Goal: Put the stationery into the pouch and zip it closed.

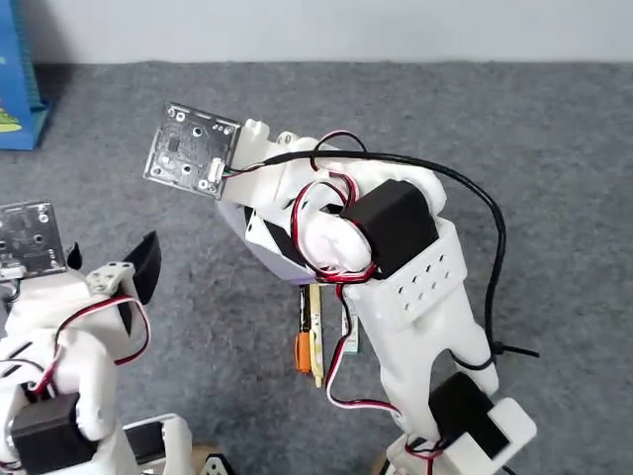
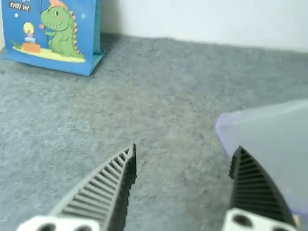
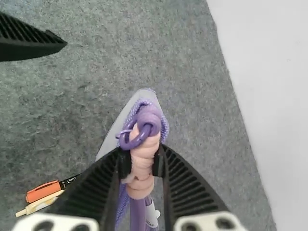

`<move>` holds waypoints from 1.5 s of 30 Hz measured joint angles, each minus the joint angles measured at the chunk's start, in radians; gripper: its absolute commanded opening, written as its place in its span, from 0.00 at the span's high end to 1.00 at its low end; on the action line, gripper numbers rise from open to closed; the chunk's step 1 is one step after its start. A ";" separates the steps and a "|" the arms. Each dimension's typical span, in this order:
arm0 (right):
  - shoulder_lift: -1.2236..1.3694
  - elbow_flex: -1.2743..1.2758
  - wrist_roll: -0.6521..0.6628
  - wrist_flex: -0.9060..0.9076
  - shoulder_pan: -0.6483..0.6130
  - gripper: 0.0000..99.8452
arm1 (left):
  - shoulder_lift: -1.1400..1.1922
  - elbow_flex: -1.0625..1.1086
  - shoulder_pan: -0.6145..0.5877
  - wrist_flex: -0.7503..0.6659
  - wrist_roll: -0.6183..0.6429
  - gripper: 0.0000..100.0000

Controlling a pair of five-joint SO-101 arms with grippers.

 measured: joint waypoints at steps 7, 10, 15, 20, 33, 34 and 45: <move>0.000 0.000 0.000 0.000 0.000 0.99 | 0.006 -0.020 0.112 -0.029 0.086 0.70; 0.000 0.000 0.000 0.000 0.000 0.99 | 0.003 -0.051 0.161 -0.029 0.110 0.70; 0.000 0.000 0.000 0.009 -0.011 0.99 | -0.003 -0.086 0.178 -0.069 0.146 0.70; -0.071 0.002 0.000 0.012 -0.091 0.99 | -0.003 -0.087 0.181 -0.092 0.164 0.70; -0.290 0.292 -0.040 0.011 -0.207 0.99 | 0.000 -0.020 0.181 -0.063 0.094 0.70; -0.302 0.321 -0.041 0.008 -0.207 0.99 | -0.011 -0.020 0.181 -0.049 0.089 0.70; -0.500 0.694 -0.043 -0.198 -0.207 0.99 | -0.229 -0.021 0.106 0.044 0.061 0.70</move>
